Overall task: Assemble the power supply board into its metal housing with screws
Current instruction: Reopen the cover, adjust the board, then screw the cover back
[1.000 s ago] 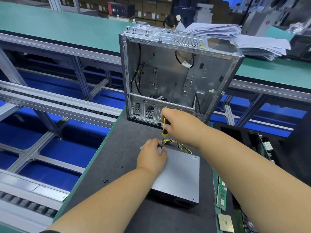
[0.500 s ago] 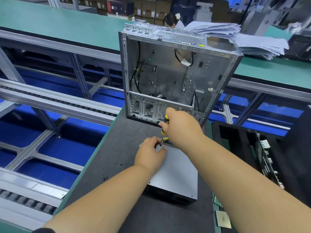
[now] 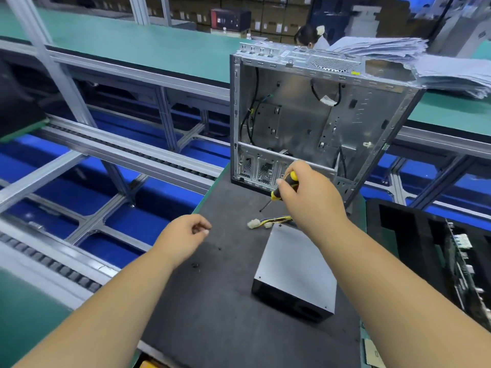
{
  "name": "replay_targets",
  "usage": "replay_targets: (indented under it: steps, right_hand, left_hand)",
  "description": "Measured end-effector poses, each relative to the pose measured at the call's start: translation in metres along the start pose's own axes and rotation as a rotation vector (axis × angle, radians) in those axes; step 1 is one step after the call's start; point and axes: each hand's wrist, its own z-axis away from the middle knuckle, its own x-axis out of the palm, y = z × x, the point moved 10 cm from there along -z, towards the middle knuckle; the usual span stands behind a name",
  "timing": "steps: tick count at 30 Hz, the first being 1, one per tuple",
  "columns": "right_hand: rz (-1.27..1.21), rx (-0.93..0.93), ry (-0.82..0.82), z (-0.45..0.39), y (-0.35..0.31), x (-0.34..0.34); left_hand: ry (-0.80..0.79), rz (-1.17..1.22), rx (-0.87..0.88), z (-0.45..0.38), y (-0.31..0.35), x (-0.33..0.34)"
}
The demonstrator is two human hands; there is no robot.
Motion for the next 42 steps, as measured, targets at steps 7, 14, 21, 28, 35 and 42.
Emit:
replay_targets:
  steps: [7,14,21,28,35,42]
  right_hand:
    - [-0.443,0.139,-0.091,0.025,0.001,0.032]
    - [-0.489,0.180,-0.097,0.029,0.005,0.036]
    - [-0.498,0.191,-0.083,0.031,0.013,0.036]
    - [-0.667,0.236,-0.034,0.033,0.028,0.015]
    - [-0.753,0.218,0.051,0.036,0.041,-0.015]
    - [-0.770,0.222,0.126,0.046,0.060,-0.040]
  left_hand:
    - [-0.149,-0.368,-0.039,0.023,-0.040,0.022]
    - [-0.057,-0.451,-0.029,0.025,-0.039,0.028]
    - [-0.019,-0.396,-0.022,0.025,-0.035,0.030]
    - [0.039,0.240,-0.140,0.027,0.012,0.026]
    - [-0.188,0.952,-0.188,0.023,0.077,0.068]
    - [-0.309,0.966,-0.107,0.021,0.115,0.089]
